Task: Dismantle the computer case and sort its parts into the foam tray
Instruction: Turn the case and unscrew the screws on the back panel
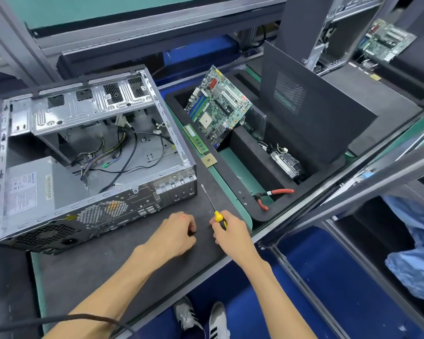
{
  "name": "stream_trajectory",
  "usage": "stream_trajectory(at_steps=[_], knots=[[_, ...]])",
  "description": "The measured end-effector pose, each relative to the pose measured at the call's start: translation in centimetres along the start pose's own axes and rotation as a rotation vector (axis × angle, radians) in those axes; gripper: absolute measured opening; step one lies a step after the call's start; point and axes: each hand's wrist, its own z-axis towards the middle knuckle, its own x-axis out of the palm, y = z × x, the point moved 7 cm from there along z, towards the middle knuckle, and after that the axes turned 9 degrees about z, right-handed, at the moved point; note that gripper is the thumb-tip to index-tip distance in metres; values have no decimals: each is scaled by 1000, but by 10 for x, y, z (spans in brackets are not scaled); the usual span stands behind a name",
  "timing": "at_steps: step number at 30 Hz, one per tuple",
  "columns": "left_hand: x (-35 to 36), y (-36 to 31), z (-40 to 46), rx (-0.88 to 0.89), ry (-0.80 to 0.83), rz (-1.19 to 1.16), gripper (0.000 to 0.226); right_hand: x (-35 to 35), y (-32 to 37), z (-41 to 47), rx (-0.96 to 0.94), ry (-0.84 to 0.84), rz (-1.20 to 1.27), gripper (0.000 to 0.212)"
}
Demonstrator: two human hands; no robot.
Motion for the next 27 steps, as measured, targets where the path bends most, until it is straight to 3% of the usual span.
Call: stream_trajectory(at_steps=[4, 27], knots=[[5, -3, -5, 44, 55, 45, 22, 7, 4, 3, -4, 17, 7, 11], [1, -24, -5, 86, -130, 156, 8, -10, 5, 11, -9, -83, 47, 15]])
